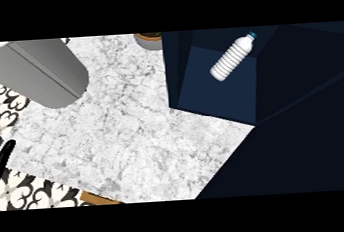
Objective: Pick up the bottled water, place it into the cabinet and close the cabinet
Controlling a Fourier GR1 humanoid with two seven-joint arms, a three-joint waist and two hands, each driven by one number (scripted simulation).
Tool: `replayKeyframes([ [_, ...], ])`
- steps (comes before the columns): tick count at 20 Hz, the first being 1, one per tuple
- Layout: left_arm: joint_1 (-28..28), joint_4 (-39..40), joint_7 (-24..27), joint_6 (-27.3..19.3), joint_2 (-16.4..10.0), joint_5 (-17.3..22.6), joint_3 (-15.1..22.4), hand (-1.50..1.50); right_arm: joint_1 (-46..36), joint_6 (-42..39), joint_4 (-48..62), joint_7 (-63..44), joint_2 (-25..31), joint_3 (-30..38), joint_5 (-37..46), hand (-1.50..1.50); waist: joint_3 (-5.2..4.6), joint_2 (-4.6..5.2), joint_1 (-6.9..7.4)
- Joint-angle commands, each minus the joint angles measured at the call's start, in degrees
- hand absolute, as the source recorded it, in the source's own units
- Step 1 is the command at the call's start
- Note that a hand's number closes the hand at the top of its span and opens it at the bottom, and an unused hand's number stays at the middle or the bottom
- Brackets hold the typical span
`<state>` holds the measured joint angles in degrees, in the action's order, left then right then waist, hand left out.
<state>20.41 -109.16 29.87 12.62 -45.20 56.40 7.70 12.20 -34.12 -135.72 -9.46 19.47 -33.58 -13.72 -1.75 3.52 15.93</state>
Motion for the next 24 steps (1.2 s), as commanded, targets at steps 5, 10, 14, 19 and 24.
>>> replayKeyframes([
  [5, 0.76, 1.72, -0.48, 1.03, -0.85, 0.79, -1.01, -1.5, -12.27, 5.06, 7.92, -10.51, -5.14, 1.66, 1.91, 1.5, 0.27, -0.69, -0.65],
  [10, 0.65, 2.45, -0.11, 1.44, -0.13, 1.23, -0.97, -1.5, -21.64, 5.79, 15.25, -15.89, -7.9, 2.91, 1.66, 1.5, 0.37, -1.09, -1.67],
  [14, 0.9, 2.93, 0.45, 1.4, 0.24, 1.24, -1.51, -1.5, -28.69, 8.16, 21.38, -19.51, -11.56, 5.0, 1.49, 1.5, 0.57, -1.32, -2.05],
  [19, 0.76, 3.72, 0.52, 1.08, 0.7, 1.24, -1.64, -1.5, -37.96, 11.46, 31.38, -23.49, -17.11, 7.01, 1.39, 1.5, 0.86, -1.33, -3.16],
  [24, 1.41, 5.17, 0.82, 2.41, 0.62, 1.87, -2.5, -1.5, -50.86, 19.51, 43.6, -23.84, -19.33, 11.87, 2.99, 1.5, 1.21, -1.53, -4.07],
])
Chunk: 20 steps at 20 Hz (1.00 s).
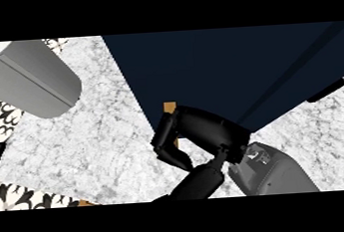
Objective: Pick up the bottled water, place it into the cabinet and close the cabinet
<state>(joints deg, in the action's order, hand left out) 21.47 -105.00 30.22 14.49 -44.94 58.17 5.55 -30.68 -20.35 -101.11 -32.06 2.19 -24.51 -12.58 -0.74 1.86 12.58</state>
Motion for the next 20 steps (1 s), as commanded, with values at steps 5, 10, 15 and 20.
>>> replayKeyframes([
  [5, 0.12, 0.38, 0.37, 0.63, 0.27, 1.13, -1.36, -1.5, -18.93, 16.05, 20.23, 1.58, -2.14, 6.6, 4.38, 1.5, 0.41, 0.23, -1.21],
  [10, 2.08, 0.24, 0.75, 1.38, 0.26, 1.07, -1.91, -1.5, -26.67, 23.79, 32.22, 5.86, -2.18, 11.02, 5.5, 1.5, 0.56, 0.25, -1.33],
  [15, 2.57, 1.41, 1.32, 3.11, 0.34, 0.48, -2.14, -1.5, -28.96, 29.49, 37.26, 9.11, -2.19, 12.0, 2.22, 1.5, 0.57, 0.4, -1.95],
  [20, 2.67, 2.11, 1.91, 4.05, 0.78, 0.66, -2.61, -1.5, -29.16, 33.77, 39.26, 11.03, -2.19, 11.97, -1.6, -1.5, 0.54, 0.67, -2.2],
])
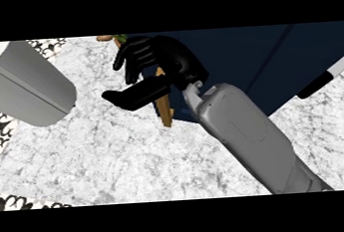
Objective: Pick up the bottled water, place it into the cabinet and close the cabinet
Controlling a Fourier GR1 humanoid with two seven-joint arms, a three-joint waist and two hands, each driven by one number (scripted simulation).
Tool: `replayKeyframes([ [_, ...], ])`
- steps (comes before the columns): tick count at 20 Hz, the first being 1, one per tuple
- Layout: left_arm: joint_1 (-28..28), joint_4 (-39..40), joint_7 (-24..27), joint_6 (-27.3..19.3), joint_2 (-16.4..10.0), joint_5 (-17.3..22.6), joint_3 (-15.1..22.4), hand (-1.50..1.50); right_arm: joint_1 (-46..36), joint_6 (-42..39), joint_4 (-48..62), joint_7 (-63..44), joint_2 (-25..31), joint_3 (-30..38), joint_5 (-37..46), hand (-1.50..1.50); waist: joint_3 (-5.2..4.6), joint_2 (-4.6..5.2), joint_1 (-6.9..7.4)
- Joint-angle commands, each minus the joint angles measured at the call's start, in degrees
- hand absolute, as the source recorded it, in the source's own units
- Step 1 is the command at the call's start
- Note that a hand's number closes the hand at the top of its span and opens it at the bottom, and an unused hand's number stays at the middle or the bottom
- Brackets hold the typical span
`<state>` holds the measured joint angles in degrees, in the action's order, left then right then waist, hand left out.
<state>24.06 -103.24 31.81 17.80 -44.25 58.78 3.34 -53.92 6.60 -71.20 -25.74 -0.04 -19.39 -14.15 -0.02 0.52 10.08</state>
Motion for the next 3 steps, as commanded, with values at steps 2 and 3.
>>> replayKeyframes([
  [2, 1.46, -0.54, 0.45, 0.17, 0.11, 0.32, -1.11, -1.5, -6.98, 6.97, 10.4, 4.63, 0.03, 7.07, -1.85, -1.5, -0.06, 1.39, -0.43],
  [3, 1.15, 0.6, 0.2, 0.51, 0.34, 0.3, -0.58, -1.5, -7.62, 7.04, 10.54, 4.66, 0.03, 7.11, -2.21, -1.5, -0.15, 1.9, -0.18],
])
